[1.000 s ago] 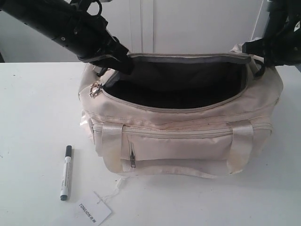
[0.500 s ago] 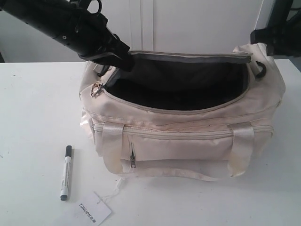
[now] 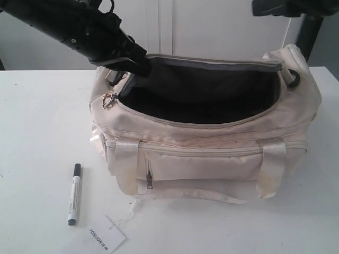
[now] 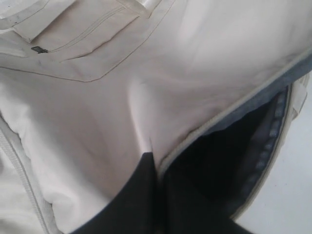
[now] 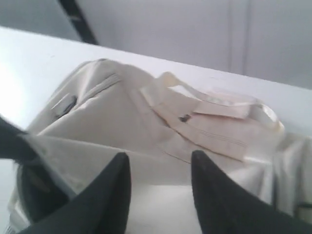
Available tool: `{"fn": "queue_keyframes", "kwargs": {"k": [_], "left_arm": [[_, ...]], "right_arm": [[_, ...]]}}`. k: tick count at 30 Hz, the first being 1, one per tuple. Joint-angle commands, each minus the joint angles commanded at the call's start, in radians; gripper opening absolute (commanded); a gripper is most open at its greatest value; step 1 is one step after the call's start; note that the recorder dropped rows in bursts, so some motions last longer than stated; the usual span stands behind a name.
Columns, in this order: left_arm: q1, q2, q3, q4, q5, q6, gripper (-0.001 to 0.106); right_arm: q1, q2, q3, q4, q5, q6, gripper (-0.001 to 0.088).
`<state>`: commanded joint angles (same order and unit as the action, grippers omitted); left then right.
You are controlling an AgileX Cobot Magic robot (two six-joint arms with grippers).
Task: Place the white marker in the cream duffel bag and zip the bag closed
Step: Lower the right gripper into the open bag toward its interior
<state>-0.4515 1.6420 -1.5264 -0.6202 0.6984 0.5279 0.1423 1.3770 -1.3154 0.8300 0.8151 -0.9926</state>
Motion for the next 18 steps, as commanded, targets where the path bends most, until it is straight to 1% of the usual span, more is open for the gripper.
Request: {"fn": "queue_keyframes", "kwargs": {"k": [4,8,10,12,15,18], "left_arm": [[0.0,0.0,0.0,0.0,0.002,0.036,0.0],[0.0,0.0,0.0,0.0,0.002,0.107,0.0],[0.0,0.0,0.0,0.0,0.002,0.166,0.0],[0.0,0.0,0.0,0.0,0.004,0.222,0.0],[0.0,0.0,0.0,0.0,0.004,0.336,0.0],[0.0,0.0,0.0,0.0,0.004,0.372,0.0]], "right_arm": [[0.056,0.037,0.0,0.01,0.0,-0.221,0.0393],[0.102,0.071,0.0,0.013,0.0,-0.419,0.0393],[0.124,0.091,0.0,0.026,-0.002,-0.496,0.0393],[0.145,0.108,0.0,0.033,-0.015,-0.551,0.0393],[0.193,0.138,0.0,0.061,-0.076,-0.623,0.0393],[0.218,0.149,0.0,0.074,-0.108,-0.647,0.0393]]}}
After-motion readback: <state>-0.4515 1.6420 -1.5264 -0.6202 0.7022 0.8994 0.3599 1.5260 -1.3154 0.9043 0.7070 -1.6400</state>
